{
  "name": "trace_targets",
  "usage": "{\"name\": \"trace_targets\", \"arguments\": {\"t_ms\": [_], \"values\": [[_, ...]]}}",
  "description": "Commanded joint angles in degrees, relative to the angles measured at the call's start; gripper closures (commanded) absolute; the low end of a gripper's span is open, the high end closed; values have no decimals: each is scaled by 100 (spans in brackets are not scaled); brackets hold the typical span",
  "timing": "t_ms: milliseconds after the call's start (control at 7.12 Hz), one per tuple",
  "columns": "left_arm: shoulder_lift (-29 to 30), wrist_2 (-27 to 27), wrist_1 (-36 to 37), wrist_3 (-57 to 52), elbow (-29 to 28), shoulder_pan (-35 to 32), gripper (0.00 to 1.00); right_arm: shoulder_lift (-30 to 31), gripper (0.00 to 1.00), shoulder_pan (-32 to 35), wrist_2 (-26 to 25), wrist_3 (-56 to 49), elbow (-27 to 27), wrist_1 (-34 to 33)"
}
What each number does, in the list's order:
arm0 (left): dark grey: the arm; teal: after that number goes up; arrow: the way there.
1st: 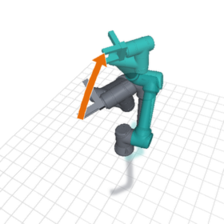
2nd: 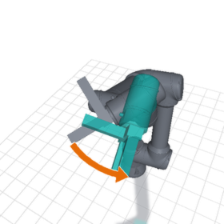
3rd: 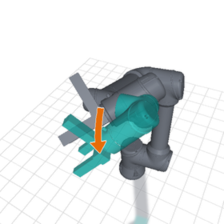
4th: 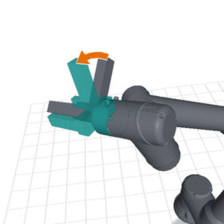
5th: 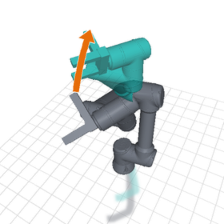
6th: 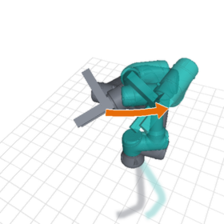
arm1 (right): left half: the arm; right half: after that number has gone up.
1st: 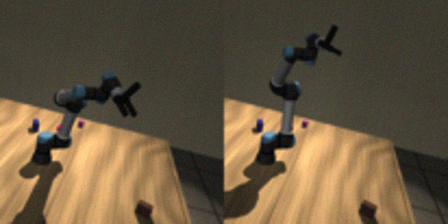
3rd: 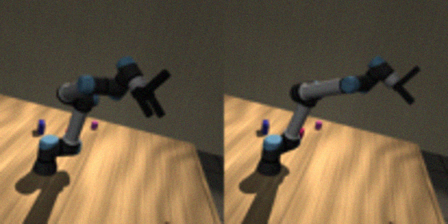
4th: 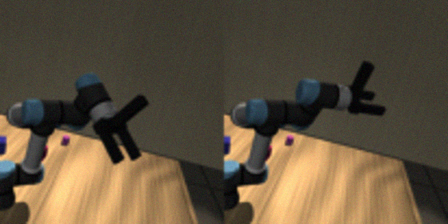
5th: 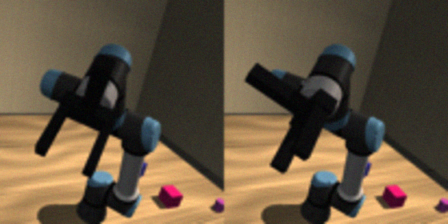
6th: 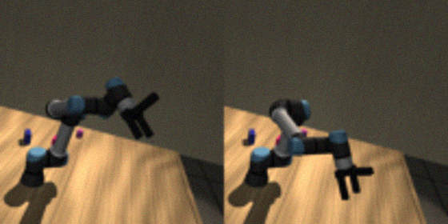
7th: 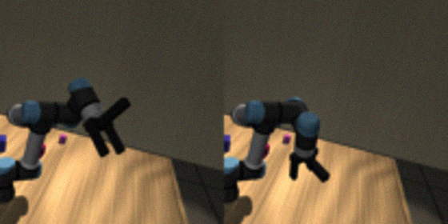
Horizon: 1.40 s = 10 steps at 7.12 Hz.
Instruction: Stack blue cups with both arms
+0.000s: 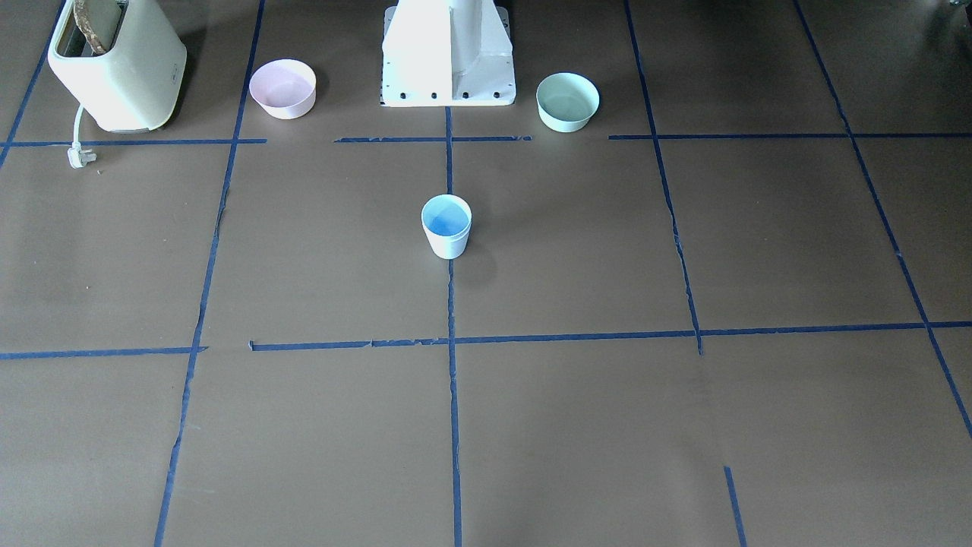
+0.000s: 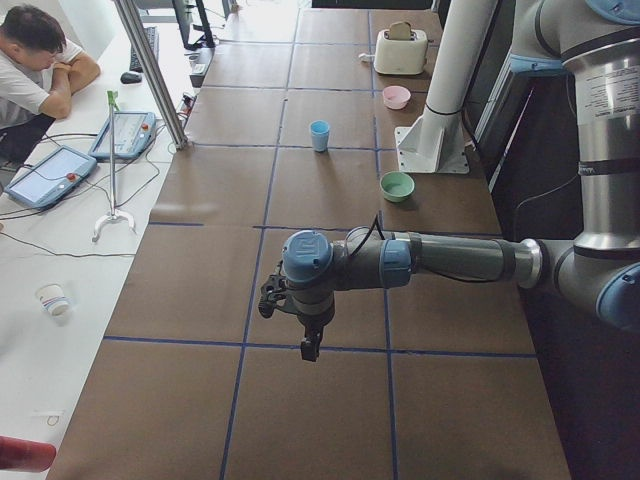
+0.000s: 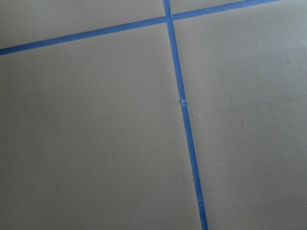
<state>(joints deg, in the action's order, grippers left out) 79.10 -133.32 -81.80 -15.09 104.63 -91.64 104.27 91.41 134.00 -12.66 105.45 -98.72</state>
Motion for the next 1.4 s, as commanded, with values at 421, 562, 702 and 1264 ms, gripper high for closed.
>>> {"name": "trace_targets", "arguments": {"t_ms": [421, 562, 702, 1264], "values": [[0, -10, -3, -12, -4, 6, 0, 85, 0, 26, 21, 1, -7, 80], [0, -10, -3, -12, -22, 15, 0, 85, 0, 26, 30, 1, -7, 81], [0, -10, -3, -12, -22, 15, 0, 85, 0, 26, 30, 1, -7, 81], [0, -10, -3, -12, -22, 15, 0, 85, 0, 26, 30, 9, -7, 81]]}}
